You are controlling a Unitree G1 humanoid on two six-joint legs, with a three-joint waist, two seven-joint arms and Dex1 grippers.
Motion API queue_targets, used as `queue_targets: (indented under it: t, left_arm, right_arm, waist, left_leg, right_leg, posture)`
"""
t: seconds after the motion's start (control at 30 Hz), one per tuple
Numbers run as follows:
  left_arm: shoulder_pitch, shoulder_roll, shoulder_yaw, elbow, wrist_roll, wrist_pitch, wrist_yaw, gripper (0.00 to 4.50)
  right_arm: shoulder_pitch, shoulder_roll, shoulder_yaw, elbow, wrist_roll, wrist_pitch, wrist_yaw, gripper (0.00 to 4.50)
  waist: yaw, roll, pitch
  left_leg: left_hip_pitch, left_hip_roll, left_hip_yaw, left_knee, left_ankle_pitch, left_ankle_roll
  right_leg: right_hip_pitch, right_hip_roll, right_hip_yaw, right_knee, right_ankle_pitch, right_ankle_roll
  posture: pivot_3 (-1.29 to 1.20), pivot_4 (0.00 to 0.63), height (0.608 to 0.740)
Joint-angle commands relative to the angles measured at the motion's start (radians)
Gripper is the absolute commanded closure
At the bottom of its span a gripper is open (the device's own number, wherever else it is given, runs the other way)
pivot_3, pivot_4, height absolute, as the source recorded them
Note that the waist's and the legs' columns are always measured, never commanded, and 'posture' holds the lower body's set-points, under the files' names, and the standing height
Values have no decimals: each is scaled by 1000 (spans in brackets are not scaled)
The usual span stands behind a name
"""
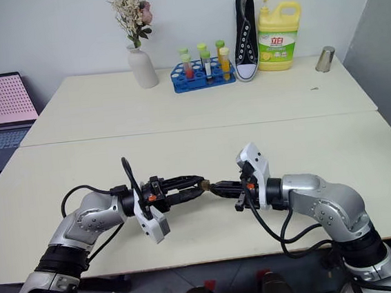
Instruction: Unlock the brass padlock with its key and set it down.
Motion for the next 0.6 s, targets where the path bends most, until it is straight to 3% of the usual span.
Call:
queue_targets:
  t: [0.03,0.1,0.23,0.5,0.6]
  left_arm:
    - [0,14,-7,-12,6,2,26,3545]
    - [-1,17,-11,-12,9,2,33,3545]
    - [-1,22,-16,-10,12,4,42,3545]
    - [1,27,-20,-12,14,6,54,3545]
    - [2,27,-21,-14,18,7,58,3545]
  right_arm:
    - [-14,8,-25,-28,17,-15,27,4323]
    - [-16,7,-26,-24,13,-19,28,3939]
    - [-18,18,-44,-15,30,1,17,2621]
    - [-14,31,-54,-16,40,22,27,2615]
    - [-15,40,-63,-11,42,29,20,3197]
  waist:
    - [0,0,0]
    - [0,0,0]
    - [0,0,0]
    - [0,1,0]
    - [0,1,0]
  left_leg:
    - [0,0,0,0,0,0]
    - [0,0,0,0,0,0]
    - [0,0,0,0,0,0]
    - [0,0,0,-1,0,0]
    - [0,0,0,-1,0,0]
  right_leg:
    - [0,0,0,0,0,0]
    - [0,0,0,0,0,0]
    - [0,0,0,0,0,0]
    - [0,0,0,0,0,0]
    - [0,0,0,0,0,0]
  posture:
    - [0,150,740]
    - [0,150,740]
    - [0,150,740]
    - [0,150,740]
    - [0,150,740]
